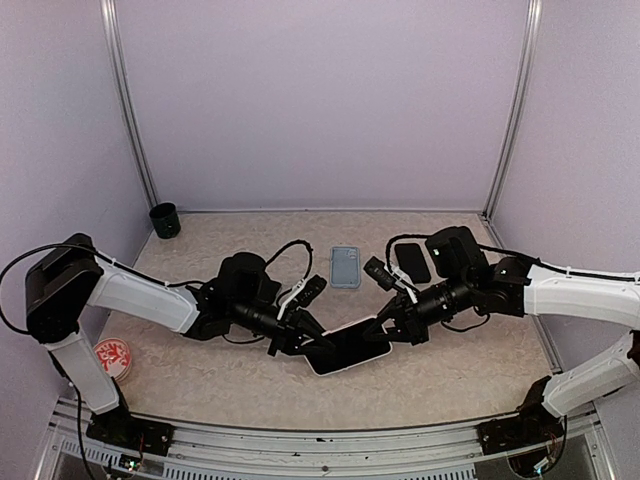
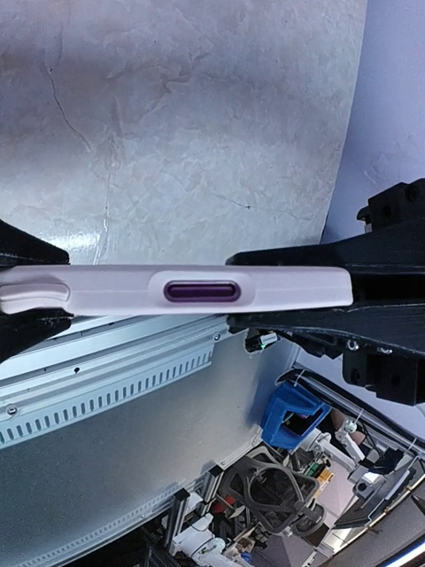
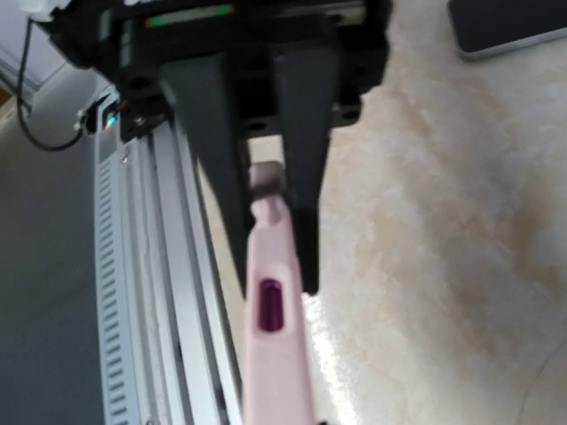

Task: Put the phone into the phone case
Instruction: Pass from the left arm to the right, then place the phone with the phone case at the center of the board.

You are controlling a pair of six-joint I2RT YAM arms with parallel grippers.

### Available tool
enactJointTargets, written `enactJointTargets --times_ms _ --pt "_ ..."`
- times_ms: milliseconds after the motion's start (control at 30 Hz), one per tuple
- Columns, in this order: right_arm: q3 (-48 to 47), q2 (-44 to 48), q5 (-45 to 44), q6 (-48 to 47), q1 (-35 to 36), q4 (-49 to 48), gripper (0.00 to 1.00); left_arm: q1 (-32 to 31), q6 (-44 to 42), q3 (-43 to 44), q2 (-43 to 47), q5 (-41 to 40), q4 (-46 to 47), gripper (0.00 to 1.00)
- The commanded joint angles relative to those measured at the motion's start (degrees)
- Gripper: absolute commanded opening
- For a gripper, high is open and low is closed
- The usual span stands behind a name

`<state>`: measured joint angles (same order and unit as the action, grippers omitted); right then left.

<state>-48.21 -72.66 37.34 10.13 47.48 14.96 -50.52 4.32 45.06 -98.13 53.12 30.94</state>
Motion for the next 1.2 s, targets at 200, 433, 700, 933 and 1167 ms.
enactJointTargets --times_ms 200,433,700,933,1167 --pt "-1.12 0.45 -2.73 3.05 -0.37 0.74 0.0 -0.81 -0.78 2.35 2.56 -7.13 0.91 0.27" --pt "-0.7 1.56 -0.85 3.76 -0.46 -0.49 0.0 -1.91 -4.14 2.42 3.56 -4.57 -0.94 0.55" --pt "-1.84 0.44 0.06 3.94 -0.47 0.33 0.0 -2.3 -8.92 5.57 1.44 -7.48 -7.83 0.3" --pt "-2.07 1.56 -5.06 5.34 -0.55 1.89 0.0 -2.9 -9.27 5.09 1.86 -12.38 -9.01 0.01" --pt "-3.09 1.83 -11.12 10.34 -0.9 2.43 0.0 -5.08 -8.45 5.44 2.64 -21.62 -10.82 0.0"
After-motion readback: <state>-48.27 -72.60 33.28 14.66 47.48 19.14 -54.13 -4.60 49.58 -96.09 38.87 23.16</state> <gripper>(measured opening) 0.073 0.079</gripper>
